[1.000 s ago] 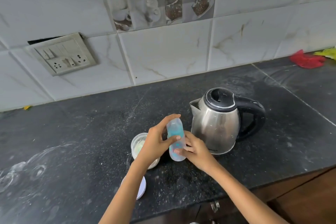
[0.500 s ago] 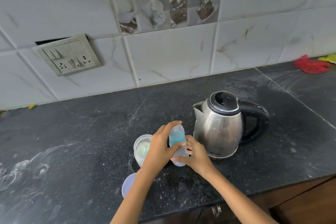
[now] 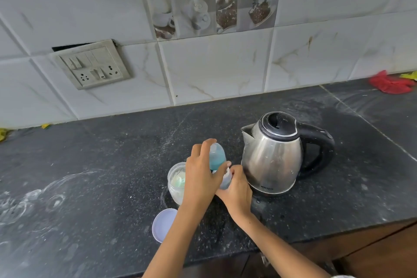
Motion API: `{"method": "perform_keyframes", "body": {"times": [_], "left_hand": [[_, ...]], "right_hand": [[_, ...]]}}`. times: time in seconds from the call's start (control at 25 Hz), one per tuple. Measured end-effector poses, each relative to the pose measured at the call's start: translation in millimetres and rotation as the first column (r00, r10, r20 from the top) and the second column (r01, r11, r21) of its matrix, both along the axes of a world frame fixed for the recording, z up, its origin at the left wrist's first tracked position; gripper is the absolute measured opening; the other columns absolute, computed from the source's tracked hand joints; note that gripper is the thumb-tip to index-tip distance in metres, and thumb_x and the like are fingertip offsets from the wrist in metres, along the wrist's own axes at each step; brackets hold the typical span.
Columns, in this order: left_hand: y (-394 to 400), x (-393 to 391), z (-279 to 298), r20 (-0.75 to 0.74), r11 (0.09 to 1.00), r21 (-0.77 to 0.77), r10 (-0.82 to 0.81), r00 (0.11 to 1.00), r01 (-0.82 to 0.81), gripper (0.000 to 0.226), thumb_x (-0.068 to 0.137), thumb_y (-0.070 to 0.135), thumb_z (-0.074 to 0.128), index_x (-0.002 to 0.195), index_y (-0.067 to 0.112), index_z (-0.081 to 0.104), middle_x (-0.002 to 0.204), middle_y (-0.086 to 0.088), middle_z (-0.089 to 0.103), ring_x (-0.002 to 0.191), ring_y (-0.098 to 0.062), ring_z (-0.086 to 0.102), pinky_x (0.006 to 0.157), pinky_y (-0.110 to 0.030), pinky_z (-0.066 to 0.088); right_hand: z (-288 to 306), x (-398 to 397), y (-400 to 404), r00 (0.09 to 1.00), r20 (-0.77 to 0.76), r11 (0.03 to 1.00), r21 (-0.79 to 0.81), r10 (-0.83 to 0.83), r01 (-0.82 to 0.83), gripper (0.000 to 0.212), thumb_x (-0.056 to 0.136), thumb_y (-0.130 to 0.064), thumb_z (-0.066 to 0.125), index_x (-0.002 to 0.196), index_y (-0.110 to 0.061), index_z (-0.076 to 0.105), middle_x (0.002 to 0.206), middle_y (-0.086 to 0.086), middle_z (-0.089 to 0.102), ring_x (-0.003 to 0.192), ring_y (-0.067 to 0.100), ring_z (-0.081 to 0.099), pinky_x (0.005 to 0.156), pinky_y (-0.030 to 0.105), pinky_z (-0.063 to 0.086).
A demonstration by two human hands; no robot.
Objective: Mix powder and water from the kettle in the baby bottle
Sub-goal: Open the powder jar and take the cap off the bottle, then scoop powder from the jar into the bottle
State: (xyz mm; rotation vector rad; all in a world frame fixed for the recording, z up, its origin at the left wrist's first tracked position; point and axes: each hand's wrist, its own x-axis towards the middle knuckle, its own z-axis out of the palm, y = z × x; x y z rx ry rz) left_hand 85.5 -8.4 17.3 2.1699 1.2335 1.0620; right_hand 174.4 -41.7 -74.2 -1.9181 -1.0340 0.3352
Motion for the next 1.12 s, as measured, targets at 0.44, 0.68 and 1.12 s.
{"method": "perform_keyframes", "body": {"times": [0.44, 0.68, 1.12], "left_hand": [[-72, -50, -80, -0.204, 0.959, -0.078, -0.284, 0.937, 0.274, 0.045, 0.082, 0.033, 0.069, 0.12, 0.033, 0.045, 0.12, 0.015, 0.051, 0.102, -0.006, 0.051, 0.087, -0.02, 0.037], [-72, -45, -90, -0.369, 0.954, -0.123, -0.299, 0.88, 0.273, 0.059, 0.082, 0.046, 0.066, 0.134, 0.028, 0.044, 0.129, 0.009, 0.05, 0.116, -0.013, 0.05, 0.097, -0.026, 0.034], [-7, -85, -50, -0.093, 0.923, -0.107, 0.361, 0.928, -0.369, 0.088, 0.065, 0.057, 0.077, 0.136, 0.017, 0.045, 0.14, 0.001, 0.051, 0.13, -0.02, 0.043, 0.107, -0.035, 0.026]], "right_hand": [[-1, 41, -83, 0.985, 0.104, 0.986, 0.085, 0.136, -0.145, 0.016, 0.079, -0.006, 0.079, 0.088, -0.015, 0.068, 0.092, -0.006, 0.069, 0.081, 0.009, 0.069, 0.065, 0.032, 0.059], [18, 35, -71, 0.983, 0.05, 0.971, 0.159, 0.175, -0.181, 0.01, 0.083, -0.007, 0.075, 0.086, -0.015, 0.07, 0.085, -0.007, 0.071, 0.076, 0.006, 0.069, 0.066, 0.03, 0.061], [87, 9, 12, 0.775, 0.252, 0.799, 0.013, 0.579, -0.601, 0.011, 0.09, -0.019, 0.068, 0.101, -0.017, 0.071, 0.096, -0.006, 0.071, 0.08, 0.006, 0.066, 0.071, 0.032, 0.057]]}}
